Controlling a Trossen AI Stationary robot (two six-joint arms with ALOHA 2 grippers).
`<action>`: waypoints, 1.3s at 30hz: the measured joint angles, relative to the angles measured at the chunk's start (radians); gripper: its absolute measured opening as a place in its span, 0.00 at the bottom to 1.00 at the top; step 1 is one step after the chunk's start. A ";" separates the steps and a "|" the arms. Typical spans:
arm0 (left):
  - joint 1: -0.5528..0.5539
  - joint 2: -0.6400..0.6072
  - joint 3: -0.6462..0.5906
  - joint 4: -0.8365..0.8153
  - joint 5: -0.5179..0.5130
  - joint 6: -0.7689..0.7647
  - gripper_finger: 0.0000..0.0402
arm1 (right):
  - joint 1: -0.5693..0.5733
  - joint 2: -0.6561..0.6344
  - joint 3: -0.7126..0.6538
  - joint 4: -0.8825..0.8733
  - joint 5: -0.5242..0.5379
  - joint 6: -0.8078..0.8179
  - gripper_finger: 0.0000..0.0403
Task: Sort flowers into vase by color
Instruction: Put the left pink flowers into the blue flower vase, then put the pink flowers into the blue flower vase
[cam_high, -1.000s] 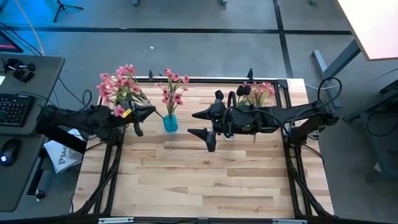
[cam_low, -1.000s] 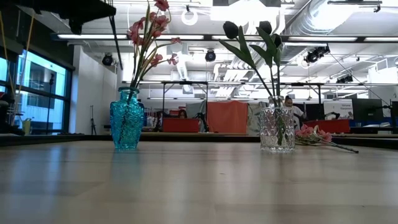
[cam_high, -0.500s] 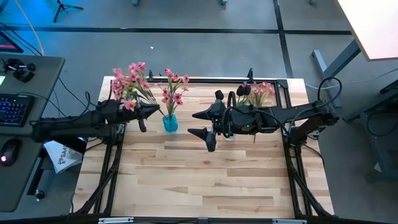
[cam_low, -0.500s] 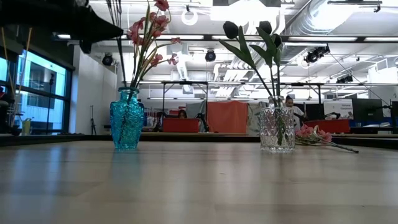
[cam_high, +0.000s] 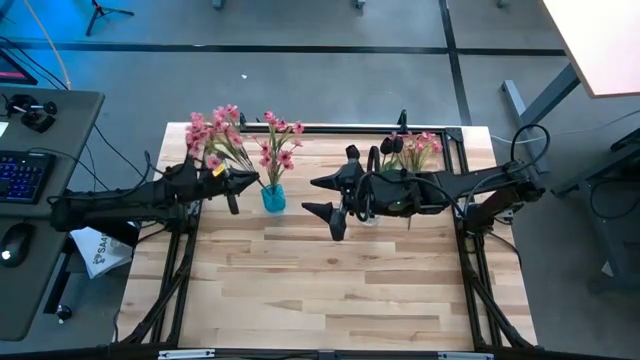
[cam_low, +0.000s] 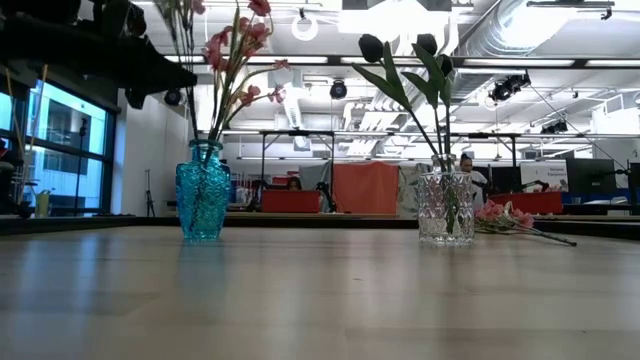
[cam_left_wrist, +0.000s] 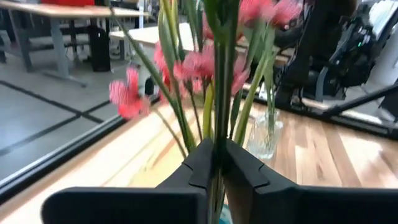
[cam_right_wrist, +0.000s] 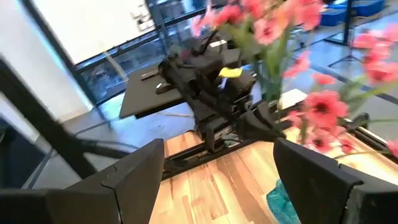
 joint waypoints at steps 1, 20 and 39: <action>0.000 0.000 0.000 -0.014 0.000 0.000 0.06 | 0.000 0.000 0.000 0.000 0.015 0.005 0.74; 0.000 0.000 0.190 -0.369 0.001 -0.067 0.52 | 0.000 -0.005 0.000 0.050 0.059 0.014 0.74; -0.146 -0.107 0.374 -0.738 0.371 -0.550 0.58 | 0.017 -0.102 0.000 -0.327 0.017 0.251 0.74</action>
